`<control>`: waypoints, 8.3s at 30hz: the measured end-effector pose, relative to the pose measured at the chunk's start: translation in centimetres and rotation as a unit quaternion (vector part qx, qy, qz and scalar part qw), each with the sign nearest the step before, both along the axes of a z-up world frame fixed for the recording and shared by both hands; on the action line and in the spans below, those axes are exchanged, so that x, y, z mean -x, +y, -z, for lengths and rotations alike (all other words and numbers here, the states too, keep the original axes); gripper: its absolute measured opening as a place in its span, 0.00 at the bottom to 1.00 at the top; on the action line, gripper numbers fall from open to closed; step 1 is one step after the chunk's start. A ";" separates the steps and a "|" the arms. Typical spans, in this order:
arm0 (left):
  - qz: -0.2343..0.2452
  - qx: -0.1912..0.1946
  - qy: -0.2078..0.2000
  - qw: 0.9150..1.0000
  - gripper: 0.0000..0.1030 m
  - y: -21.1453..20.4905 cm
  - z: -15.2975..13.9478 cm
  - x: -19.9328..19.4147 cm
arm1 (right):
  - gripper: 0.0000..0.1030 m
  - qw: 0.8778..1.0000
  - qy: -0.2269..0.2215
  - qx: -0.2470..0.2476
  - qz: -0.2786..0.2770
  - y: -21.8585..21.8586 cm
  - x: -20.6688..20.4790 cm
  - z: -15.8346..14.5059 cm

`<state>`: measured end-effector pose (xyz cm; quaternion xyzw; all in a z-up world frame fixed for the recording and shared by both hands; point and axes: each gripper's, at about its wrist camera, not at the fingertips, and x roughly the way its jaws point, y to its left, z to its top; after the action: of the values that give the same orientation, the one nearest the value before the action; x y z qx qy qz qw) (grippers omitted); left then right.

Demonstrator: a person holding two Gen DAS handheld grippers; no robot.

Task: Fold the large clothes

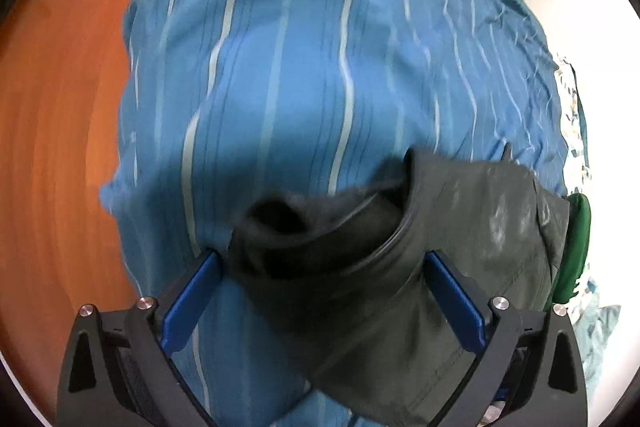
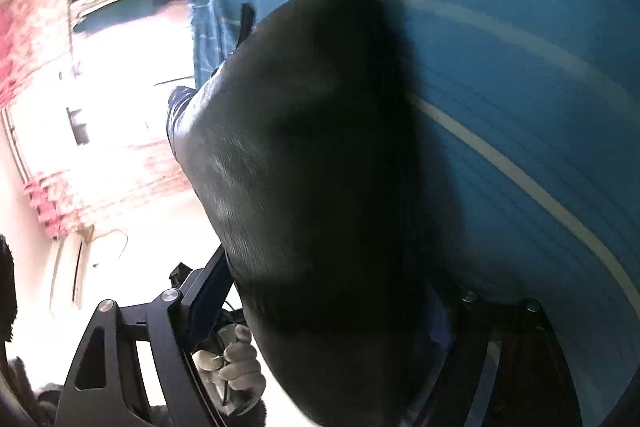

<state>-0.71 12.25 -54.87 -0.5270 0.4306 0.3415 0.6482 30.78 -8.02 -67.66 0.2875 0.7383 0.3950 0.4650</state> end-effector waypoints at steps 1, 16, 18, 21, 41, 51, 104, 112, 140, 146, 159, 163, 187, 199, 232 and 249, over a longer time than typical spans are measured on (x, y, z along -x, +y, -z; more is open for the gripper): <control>0.001 -0.011 -0.001 1.000 0.91 0.3 -0.4 -0.1 | 0.82 1.000 -0.005 0.000 -0.002 0.6 0.0 0.1; 0.201 -0.102 -0.002 0.974 0.64 -2.3 -7.2 -8.5 | 0.55 0.968 -0.066 0.090 0.223 -11.9 3.5 -8.0; 0.225 -0.117 0.008 0.967 0.66 -3.7 -7.6 -9.3 | 0.67 0.965 -0.031 0.131 0.226 -14.7 3.6 -6.6; 0.243 -0.135 0.043 0.960 0.84 -5.1 -7.2 -9.5 | 0.76 0.959 -0.022 0.208 0.190 -16.4 3.6 -6.1; 0.155 0.025 -0.037 0.987 0.83 -6.1 -1.7 -7.7 | 0.21 0.950 -0.113 0.290 0.011 -5.7 -1.2 -6.0; 0.167 -0.063 0.013 0.984 0.25 -6.8 -1.6 -11.8 | 0.12 0.967 -0.096 0.234 0.022 -13.3 -1.8 -6.7; 0.320 -0.079 -0.166 0.929 0.22 -5.0 -22.8 -32.7 | 0.42 0.938 -0.134 -0.096 0.303 -22.2 -13.9 -23.9; 0.364 -0.116 -0.219 0.898 0.22 -9.0 -20.6 -50.8 | 0.42 0.914 -0.153 -0.131 0.352 -27.6 -30.9 -21.7; 0.556 -0.328 -0.018 0.763 0.98 -19.6 -13.0 -58.1 | 0.90 0.789 -0.259 0.506 0.234 -24.5 -30.1 -19.9; 0.588 -0.354 -0.021 0.727 0.98 -20.6 -19.4 -52.7 | 0.91 0.755 -0.252 0.544 0.265 -22.7 -22.9 -28.4; 0.603 -0.352 -0.103 0.709 0.98 -19.1 -37.7 -38.4 | 0.91 0.689 -0.323 0.564 0.320 -16.8 -3.9 -52.1; 0.601 -0.352 -0.121 0.707 0.98 -18.3 -42.7 -33.6 | 0.91 0.676 -0.344 0.563 0.327 -14.6 1.9 -58.5; 0.578 -0.354 -0.152 0.720 0.98 -14.9 -54.0 -19.2 | 0.91 0.654 -0.429 0.524 0.337 -8.4 21.8 -75.8; 0.561 -0.370 -0.160 0.723 0.98 -14.5 -55.0 -17.7 | 0.95 0.647 -0.441 0.527 0.331 -8.1 23.1 -77.9; 0.547 -0.381 -0.172 0.725 0.98 -13.9 -55.9 -17.3 | 0.96 0.659 -0.447 0.509 0.327 -8.7 21.8 -77.7; 0.547 -0.384 -0.177 0.723 0.99 -14.1 -56.7 -17.1 | 0.96 0.662 -0.450 0.502 0.328 -8.5 22.6 -77.6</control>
<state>16.38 -1.84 1.87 0.0431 0.3535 -0.0356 0.9338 8.23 -16.51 9.97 0.0213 0.3830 -0.1322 0.9140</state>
